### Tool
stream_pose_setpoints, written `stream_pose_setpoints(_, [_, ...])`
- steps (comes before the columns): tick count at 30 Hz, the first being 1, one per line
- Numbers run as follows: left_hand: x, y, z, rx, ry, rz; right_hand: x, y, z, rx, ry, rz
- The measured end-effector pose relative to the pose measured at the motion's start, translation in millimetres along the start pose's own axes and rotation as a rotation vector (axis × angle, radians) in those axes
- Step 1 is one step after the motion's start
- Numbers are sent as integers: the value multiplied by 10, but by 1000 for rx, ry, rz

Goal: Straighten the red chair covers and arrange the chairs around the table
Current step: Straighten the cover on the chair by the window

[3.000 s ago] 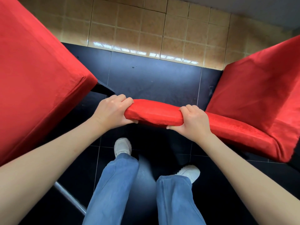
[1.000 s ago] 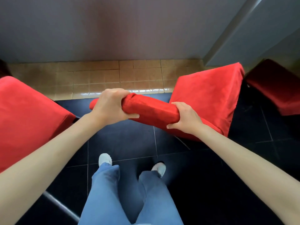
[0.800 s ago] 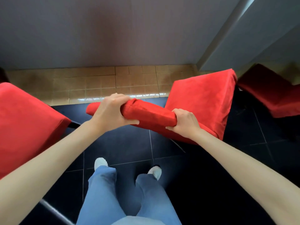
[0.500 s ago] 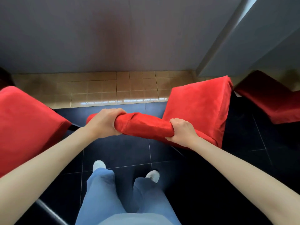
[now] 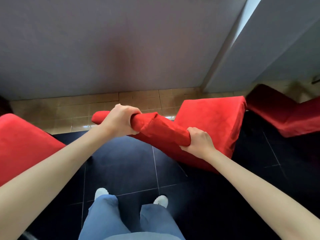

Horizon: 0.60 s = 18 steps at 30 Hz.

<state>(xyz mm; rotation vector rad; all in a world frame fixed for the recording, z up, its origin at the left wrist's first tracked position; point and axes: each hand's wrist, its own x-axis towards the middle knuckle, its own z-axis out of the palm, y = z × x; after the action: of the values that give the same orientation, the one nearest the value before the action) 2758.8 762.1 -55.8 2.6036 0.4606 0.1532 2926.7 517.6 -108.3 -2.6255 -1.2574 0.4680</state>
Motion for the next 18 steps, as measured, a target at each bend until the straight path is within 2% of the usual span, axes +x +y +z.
stream_pose_setpoints(6, [53,216,174,-188,250,-14,-237,318,-219,71,88,101])
stream_pose_setpoints(12, [202,381,257,-68,34,57,-533,541,-270,109,126,175])
stream_pose_setpoints(18, [223,613,320,15,38,114,-761,652,-314,186,136,253])
